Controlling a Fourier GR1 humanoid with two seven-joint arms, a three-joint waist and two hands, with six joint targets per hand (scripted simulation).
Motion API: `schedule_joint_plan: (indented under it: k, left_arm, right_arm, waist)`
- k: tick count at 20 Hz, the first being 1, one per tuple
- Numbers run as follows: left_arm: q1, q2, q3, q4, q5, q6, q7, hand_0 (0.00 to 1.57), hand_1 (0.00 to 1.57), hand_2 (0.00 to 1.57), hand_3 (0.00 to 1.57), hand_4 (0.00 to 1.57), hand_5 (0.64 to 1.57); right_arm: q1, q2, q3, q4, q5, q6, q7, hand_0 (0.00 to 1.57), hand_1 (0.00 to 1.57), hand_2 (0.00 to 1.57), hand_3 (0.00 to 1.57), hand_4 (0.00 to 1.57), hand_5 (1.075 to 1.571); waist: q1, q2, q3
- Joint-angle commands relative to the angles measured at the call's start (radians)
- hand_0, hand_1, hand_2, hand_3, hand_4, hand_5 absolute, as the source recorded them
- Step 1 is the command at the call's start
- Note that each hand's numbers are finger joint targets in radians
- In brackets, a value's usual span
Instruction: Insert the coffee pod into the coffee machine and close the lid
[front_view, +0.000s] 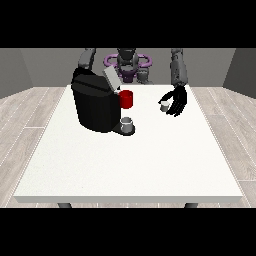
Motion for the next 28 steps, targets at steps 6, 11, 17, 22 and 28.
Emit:
schedule_joint_plan:
  k: [6,11,17,22,28]
  left_arm:
    - [-0.023,-0.011,-0.024,0.062,-0.097,0.092,-0.04,0.97,0.97,1.09,0.86,0.32,1.571]
    - [-0.037,0.062,0.019,0.141,-0.111,0.141,-0.116,1.03,1.03,1.11,0.89,0.29,1.571]
    - [-0.092,0.006,-0.034,0.061,-0.125,0.012,-0.098,1.42,1.42,1.46,1.42,0.56,1.571]
    - [-0.183,-0.051,-0.069,-0.006,-0.123,-0.095,-0.008,1.39,1.39,1.41,1.35,0.58,1.571]
    - [-0.222,0.015,-0.035,-0.041,-0.11,-0.167,-0.052,1.26,1.26,1.33,1.29,0.54,1.571]
  right_arm:
    - [-0.006,0.015,-0.01,0.019,-0.007,-0.025,0.006,0.0,0.0,0.0,0.0,0.49,1.571]
    - [-0.005,-0.003,0.006,-0.041,-0.02,0.021,-0.023,0.0,0.0,0.0,0.0,0.42,1.571]
    - [-0.013,-0.018,-0.065,0.09,-0.066,0.028,-0.038,0.0,0.0,0.0,0.0,0.46,1.571]
    - [-0.021,-0.007,-0.043,0.149,-0.041,0.011,0.017,0.0,0.0,0.0,0.0,0.47,1.571]
    - [-0.012,-0.053,-0.08,0.166,-0.084,0.079,-0.049,0.0,0.0,0.0,0.0,0.49,1.571]
  waist:
    - [0.005,-0.02,-0.0004]
    - [-0.049,0.074,-0.001]
    - [0.018,-0.032,0.0]
    - [0.042,-0.137,0.0007]
    - [0.024,-0.11,0.0002]
